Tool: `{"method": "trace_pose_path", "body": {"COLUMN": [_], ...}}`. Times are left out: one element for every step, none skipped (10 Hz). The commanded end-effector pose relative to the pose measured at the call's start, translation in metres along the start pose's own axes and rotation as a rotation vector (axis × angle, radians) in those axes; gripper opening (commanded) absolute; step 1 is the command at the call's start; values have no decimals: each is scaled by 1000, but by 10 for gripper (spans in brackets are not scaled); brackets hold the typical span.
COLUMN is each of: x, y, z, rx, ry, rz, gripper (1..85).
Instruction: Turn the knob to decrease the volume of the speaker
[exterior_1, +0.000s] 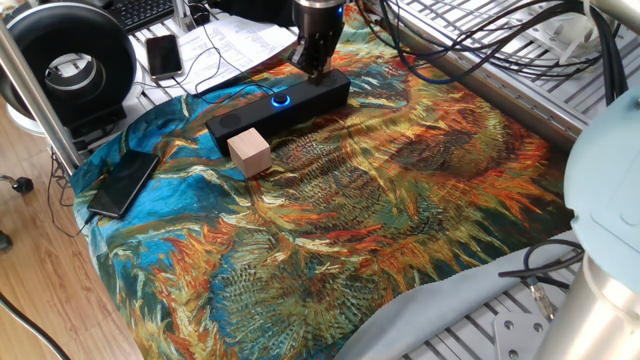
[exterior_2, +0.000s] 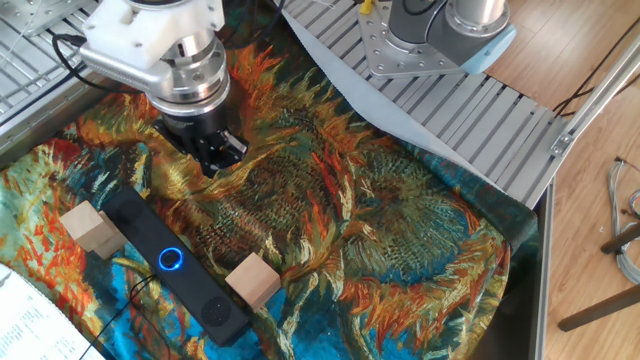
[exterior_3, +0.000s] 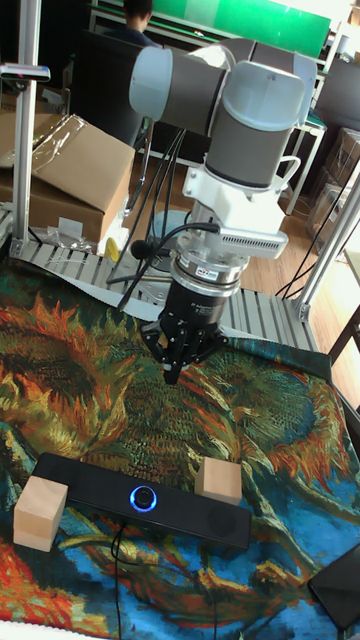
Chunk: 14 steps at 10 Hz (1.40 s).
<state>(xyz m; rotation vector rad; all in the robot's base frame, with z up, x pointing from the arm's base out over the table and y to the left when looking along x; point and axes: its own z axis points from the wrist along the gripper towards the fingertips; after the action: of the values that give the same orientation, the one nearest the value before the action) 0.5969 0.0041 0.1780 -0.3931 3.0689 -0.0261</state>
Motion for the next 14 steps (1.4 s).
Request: {"method": "trace_pose_path", "body": {"x": [-4, -4, 9, -11, -14, -12, -13, -15, -9, -6, -6, -8, -9, -11], "y": [0, 11, 8, 10, 26, 34, 29, 38, 34, 21, 19, 17, 13, 8], "z": [-1, -1, -1, -1, -3, -4, -3, -2, 0, 4, 8, 11, 13, 15], "rx": [0, -45, -31, -43, -108, -138, -120, -155, -148, -117, -123, -122, -120, -117], "ry": [-13, -11, 36, -36, -40, -26, -37, -30, -3, 18, 32, 32, 37, 40], "rz": [11, 49, 79, 156, 232, 246, 223, 221, 188, 134, 115, 92, 76, 53], "gripper": [13, 13, 13, 13, 17, 23, 40, 57, 100, 143, 153, 177, 220, 273]}}
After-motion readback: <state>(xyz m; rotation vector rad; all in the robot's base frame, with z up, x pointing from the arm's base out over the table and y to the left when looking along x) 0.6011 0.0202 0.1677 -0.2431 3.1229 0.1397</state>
